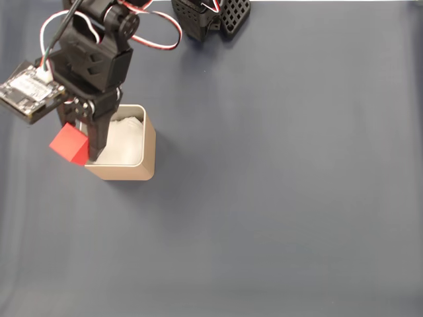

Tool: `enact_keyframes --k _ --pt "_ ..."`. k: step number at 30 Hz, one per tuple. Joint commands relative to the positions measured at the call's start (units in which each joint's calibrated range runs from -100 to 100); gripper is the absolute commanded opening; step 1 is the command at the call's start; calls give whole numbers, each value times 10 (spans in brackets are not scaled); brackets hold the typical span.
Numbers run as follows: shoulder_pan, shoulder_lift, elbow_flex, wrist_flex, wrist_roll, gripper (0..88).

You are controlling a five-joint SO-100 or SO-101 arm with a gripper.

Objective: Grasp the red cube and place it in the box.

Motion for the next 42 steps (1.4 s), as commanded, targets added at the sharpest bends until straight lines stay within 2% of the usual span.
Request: enact_keyframes --k 1,24,42 --pt "7 -53 22 -26 1 33" --pt "-2 -199 137 29 9 33" --pt "-24 -234 154 26 -13 27"
